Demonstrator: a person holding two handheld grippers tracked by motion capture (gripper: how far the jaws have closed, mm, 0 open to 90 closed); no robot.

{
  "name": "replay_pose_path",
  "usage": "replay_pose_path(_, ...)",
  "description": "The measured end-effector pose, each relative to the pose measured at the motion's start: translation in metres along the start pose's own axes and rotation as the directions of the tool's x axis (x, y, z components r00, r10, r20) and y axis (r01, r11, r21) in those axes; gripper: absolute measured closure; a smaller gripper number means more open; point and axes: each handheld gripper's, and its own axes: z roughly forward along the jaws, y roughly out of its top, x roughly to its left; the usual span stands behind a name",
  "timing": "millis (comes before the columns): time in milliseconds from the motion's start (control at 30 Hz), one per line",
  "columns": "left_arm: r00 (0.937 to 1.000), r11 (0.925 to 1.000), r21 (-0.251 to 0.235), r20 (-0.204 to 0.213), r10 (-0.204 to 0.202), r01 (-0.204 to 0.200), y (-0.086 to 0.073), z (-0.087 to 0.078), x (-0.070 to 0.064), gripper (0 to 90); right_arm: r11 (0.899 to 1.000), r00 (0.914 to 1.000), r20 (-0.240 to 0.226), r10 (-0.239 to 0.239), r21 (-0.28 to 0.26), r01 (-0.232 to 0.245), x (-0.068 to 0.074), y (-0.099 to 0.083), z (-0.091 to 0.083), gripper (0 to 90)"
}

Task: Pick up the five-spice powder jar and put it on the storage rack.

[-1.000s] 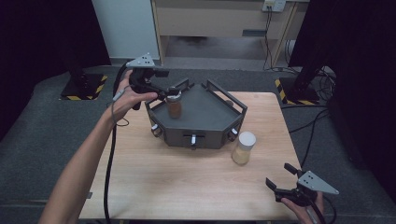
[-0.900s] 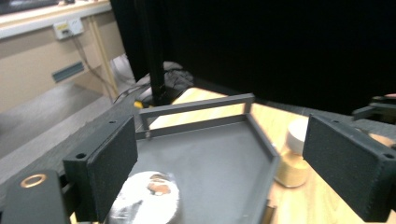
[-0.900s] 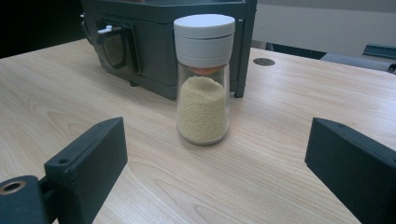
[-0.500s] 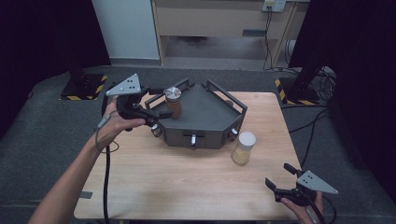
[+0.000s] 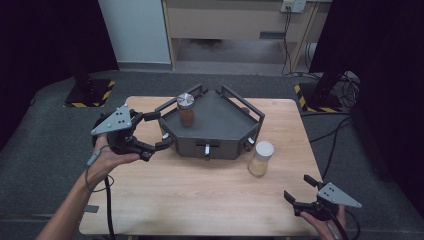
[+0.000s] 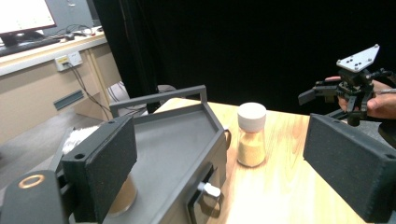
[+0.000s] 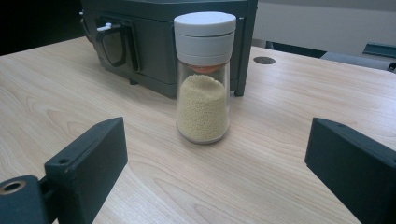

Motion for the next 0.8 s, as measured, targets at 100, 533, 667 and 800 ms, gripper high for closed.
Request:
replay_pose_path(100,0.9998,1.0,0.0,-0.02,-0.002,0.002,-0.009,-0.006,-0.007,8.2,1.0,1.0,0.001,0.0,-0.001,0.0,0.0,0.0,0.0,6.3)
replay_pose_path(533,0.9927,0.9983,-0.017,-0.106,-0.058,0.057,-0.067,-0.019,-0.04,7.4,1.0,1.0,0.001,0.002,-0.002,-0.002,0.0,0.0,0.0,6.3)
replay_pose_path(667,0.9886,0.9952,-0.027,-0.116,-0.097,0.094,-0.09,-0.021,-0.046,7.6,1.0,1.0,0.0,0.002,-0.002,-0.002,0.0,0.0,0.0,6.4)
replay_pose_path(800,0.9822,0.9916,-0.022,-0.136,-0.129,0.127,-0.109,-0.022,-0.054,7.6,1.0,1.0,0.001,0.004,-0.003,-0.004,0.0,0.0,0.0,6.4)
